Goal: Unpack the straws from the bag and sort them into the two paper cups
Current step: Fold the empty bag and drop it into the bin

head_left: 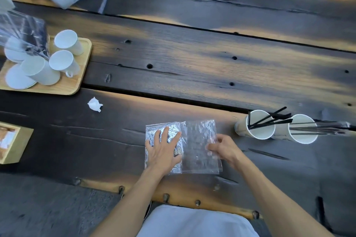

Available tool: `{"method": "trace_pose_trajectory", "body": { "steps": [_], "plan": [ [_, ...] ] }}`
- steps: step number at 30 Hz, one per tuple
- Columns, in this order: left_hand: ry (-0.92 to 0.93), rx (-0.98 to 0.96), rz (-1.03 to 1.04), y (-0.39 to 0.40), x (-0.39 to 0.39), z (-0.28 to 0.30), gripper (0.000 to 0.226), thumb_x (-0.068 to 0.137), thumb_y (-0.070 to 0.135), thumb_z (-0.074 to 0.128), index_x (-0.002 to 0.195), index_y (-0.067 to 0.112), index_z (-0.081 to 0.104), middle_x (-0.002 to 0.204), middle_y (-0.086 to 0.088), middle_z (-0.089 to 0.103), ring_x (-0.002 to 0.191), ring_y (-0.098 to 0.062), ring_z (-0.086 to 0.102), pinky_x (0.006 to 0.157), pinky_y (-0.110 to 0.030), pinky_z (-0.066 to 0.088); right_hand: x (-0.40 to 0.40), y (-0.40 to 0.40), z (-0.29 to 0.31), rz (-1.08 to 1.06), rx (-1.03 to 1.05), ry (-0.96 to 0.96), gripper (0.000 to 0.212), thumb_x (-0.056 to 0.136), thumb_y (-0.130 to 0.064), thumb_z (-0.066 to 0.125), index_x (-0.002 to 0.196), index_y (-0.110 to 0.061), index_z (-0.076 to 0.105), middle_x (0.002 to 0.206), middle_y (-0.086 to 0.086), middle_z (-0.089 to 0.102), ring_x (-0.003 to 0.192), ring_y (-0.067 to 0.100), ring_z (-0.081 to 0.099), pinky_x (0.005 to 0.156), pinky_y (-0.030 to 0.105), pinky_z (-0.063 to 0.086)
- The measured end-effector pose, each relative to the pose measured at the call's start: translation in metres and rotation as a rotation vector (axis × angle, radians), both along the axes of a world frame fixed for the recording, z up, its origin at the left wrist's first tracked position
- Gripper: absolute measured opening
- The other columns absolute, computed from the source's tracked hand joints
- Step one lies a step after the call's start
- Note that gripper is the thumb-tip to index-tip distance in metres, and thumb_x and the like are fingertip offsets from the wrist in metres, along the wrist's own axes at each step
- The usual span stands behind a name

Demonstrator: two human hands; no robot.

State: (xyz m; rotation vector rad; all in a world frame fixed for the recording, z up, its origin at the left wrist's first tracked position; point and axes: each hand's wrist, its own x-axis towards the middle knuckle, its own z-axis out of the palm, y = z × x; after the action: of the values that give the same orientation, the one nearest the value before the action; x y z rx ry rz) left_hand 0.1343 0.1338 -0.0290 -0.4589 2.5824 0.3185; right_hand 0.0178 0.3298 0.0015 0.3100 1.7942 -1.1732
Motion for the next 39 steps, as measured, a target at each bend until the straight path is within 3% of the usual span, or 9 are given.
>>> {"method": "trace_pose_trajectory", "body": {
  "steps": [7,12,15,18,23,28,32,36,39],
  "plan": [
    [-0.001,-0.009,0.078,0.036,-0.021,-0.002,0.086,0.081,0.064,0.053,0.152,0.049,0.006,0.164,-0.001,0.01,0.147,-0.032,0.012,0.103,-0.055,0.025,0.002,-0.005,0.03,0.06,-0.043,0.408,0.035,0.084,0.007,0.058,0.108,-0.017,0.066,0.067,-0.001,0.043,0.059,0.011,0.042,0.056,0.019,0.04],
    [0.001,-0.008,0.129,0.058,-0.033,-0.001,0.087,0.081,0.067,0.055,0.151,0.047,0.009,0.161,-0.001,0.013,0.143,-0.032,0.018,0.098,-0.051,0.027,0.014,-0.022,0.036,0.232,0.049,0.605,0.045,0.08,0.006,0.055,0.12,-0.013,0.064,0.075,-0.003,0.051,0.067,0.013,0.049,0.07,0.025,0.044],
    [0.053,0.059,0.18,0.054,-0.033,0.003,0.081,0.084,0.055,0.059,0.151,0.044,0.015,0.161,0.0,0.017,0.14,-0.029,0.024,0.098,-0.046,0.029,0.023,-0.036,0.034,0.331,0.058,0.665,0.056,0.078,0.006,0.053,0.13,-0.014,0.059,0.081,-0.003,0.048,0.071,0.012,0.049,0.073,0.025,0.045],
    [0.158,0.277,0.326,0.037,-0.025,0.003,0.072,0.087,0.035,0.059,0.151,0.039,0.026,0.158,0.005,0.02,0.139,-0.024,0.026,0.103,-0.041,0.03,0.037,-0.049,0.029,0.487,0.01,0.693,0.061,0.081,0.003,0.053,0.139,-0.015,0.048,0.092,0.002,0.043,0.077,0.016,0.047,0.077,0.034,0.047],
    [0.385,0.828,0.74,0.008,-0.018,0.0,0.058,0.087,0.007,0.05,0.142,0.022,0.049,0.139,0.003,0.043,0.131,-0.018,0.043,0.102,-0.021,0.033,0.054,-0.071,0.014,0.636,0.03,0.616,0.058,0.09,-0.02,0.058,0.144,-0.011,0.038,0.11,0.004,0.037,0.102,0.023,0.052,0.088,0.031,0.044],
    [0.47,1.083,1.178,-0.015,-0.007,0.005,0.037,0.096,-0.001,0.042,0.122,0.017,0.062,0.116,-0.006,0.066,0.103,-0.016,0.062,0.088,-0.03,0.051,0.059,-0.082,-0.002,0.711,0.151,0.48,0.068,0.091,-0.044,0.053,0.15,-0.019,0.029,0.13,0.007,0.036,0.118,0.026,0.044,0.104,0.039,0.038],
    [0.481,1.013,1.214,-0.025,0.005,0.007,0.027,0.099,0.007,0.043,0.119,0.016,0.059,0.11,-0.006,0.069,0.104,-0.025,0.064,0.089,-0.036,0.055,0.06,-0.084,-0.01,0.737,0.172,0.443,0.067,0.092,-0.039,0.05,0.151,-0.018,0.026,0.134,0.006,0.035,0.12,0.027,0.043,0.106,0.04,0.037],
    [0.451,0.832,1.149,-0.03,0.008,0.002,0.022,0.088,0.023,0.051,0.107,0.023,0.062,0.103,-0.005,0.071,0.1,-0.025,0.068,0.094,-0.047,0.054,0.059,-0.085,-0.014,0.773,0.182,0.454,0.063,0.091,-0.029,0.051,0.149,-0.015,0.03,0.13,0.006,0.036,0.117,0.027,0.043,0.104,0.04,0.04],
    [0.485,0.615,1.076,-0.031,0.001,0.01,0.015,0.09,0.027,0.052,0.095,0.023,0.065,0.092,0.0,0.07,0.098,-0.026,0.064,0.089,-0.04,0.051,0.057,-0.084,-0.016,0.794,0.186,0.46,0.056,0.091,-0.027,0.05,0.143,-0.013,0.036,0.128,0.005,0.035,0.113,0.027,0.043,0.101,0.042,0.042]
  ]
}}
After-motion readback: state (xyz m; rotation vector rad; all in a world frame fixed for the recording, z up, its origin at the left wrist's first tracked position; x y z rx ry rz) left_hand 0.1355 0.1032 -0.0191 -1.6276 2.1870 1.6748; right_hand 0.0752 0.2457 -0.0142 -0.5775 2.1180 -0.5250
